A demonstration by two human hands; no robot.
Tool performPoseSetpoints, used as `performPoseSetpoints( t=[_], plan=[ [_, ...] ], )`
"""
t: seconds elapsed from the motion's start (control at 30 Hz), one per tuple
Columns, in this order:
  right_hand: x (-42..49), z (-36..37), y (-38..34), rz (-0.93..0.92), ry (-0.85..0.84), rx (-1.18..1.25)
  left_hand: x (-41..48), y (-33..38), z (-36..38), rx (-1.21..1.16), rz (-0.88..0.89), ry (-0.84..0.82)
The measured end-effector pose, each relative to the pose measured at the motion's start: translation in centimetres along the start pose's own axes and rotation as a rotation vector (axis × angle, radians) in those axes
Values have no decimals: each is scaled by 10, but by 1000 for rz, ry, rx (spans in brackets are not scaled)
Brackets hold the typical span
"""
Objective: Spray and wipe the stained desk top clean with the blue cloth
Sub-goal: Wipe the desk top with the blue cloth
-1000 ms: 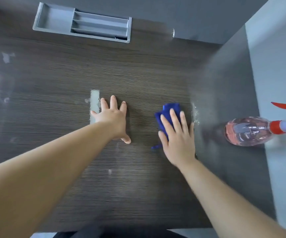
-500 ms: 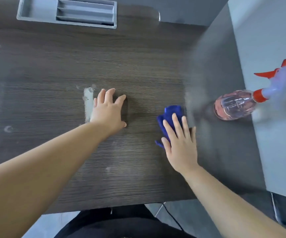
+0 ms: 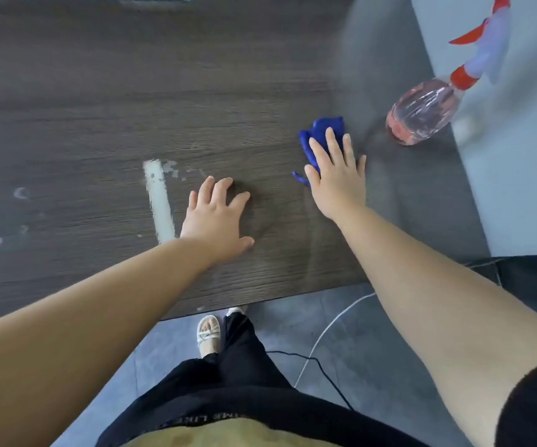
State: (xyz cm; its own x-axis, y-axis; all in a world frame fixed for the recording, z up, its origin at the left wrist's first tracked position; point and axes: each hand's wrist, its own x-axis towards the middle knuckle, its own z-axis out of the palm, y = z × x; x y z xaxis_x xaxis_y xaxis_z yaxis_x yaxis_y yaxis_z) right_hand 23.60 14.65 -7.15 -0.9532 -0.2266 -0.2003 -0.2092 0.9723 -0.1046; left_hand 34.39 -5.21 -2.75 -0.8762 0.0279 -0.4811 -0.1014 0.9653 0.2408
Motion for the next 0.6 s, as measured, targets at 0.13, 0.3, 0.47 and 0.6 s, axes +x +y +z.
performPoseSetpoints(
  t=[0.13, 0.3, 0.47, 0.6],
  plan=[
    [-114, 23, 6, -61, 61, 24, -21, -6, 14, 10, 11, 8],
    [-157, 30, 5, -94, 2, 59, -38, -7, 26, 62, 14, 43],
    [-98, 6, 47, 35, -65, 16, -44, -17, 28, 75, -18, 7],
    [-101, 17, 16, 256, 53, 25, -42, -15, 27, 86, -22, -9]
  ],
)
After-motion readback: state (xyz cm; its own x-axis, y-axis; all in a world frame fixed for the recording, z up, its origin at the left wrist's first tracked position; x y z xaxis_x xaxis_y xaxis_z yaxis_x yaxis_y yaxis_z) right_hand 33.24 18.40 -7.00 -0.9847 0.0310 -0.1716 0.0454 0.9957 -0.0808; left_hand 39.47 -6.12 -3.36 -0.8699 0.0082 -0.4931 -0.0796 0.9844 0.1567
